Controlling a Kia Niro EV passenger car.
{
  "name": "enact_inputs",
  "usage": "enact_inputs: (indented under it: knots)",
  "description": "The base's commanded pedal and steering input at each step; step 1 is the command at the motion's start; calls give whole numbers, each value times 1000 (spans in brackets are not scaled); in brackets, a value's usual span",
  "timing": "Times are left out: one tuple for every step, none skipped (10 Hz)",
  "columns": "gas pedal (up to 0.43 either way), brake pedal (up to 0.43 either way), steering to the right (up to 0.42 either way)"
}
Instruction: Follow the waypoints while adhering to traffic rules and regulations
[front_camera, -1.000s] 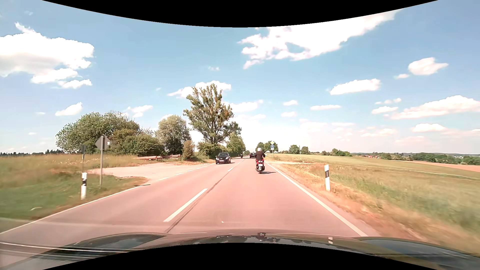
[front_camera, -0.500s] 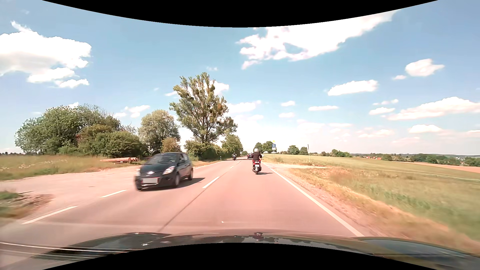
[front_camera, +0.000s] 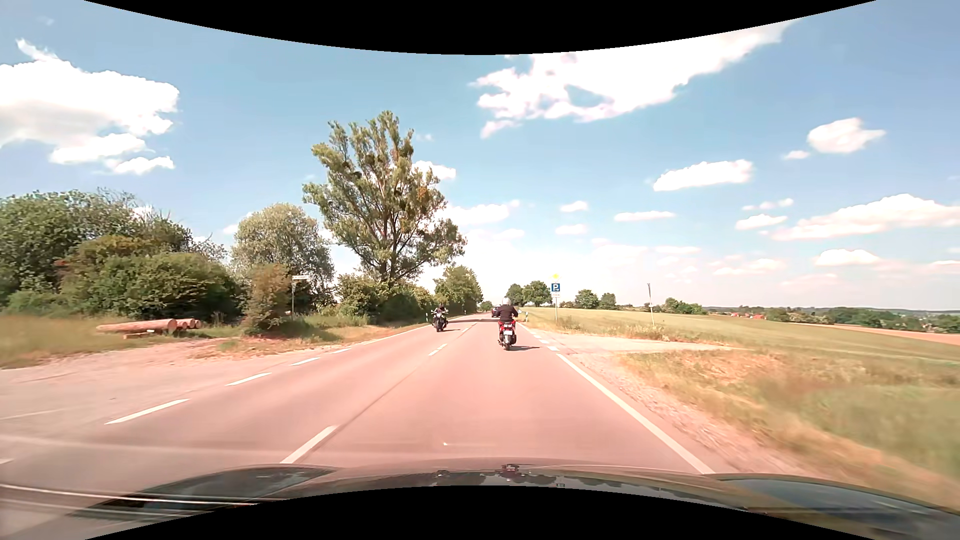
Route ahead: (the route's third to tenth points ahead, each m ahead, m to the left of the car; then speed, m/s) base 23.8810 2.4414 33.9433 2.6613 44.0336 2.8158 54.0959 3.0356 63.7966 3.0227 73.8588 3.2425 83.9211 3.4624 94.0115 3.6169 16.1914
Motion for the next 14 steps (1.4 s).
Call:
enact_inputs:
  knots:
    - [268,12,-5]
    - [268,12,-5]
    - [248,12,-6]
    - [157,12,-8]
    - [118,12,-8]
    - [59,12,-8]
    - [59,12,-8]
    - [59,12,-7]
    - [59,12,-7]
    - [59,12,-5]
    - [59,12,-4]
    - [59,12,-3]
    - [59,12,-3]
    - [59,12,-4]
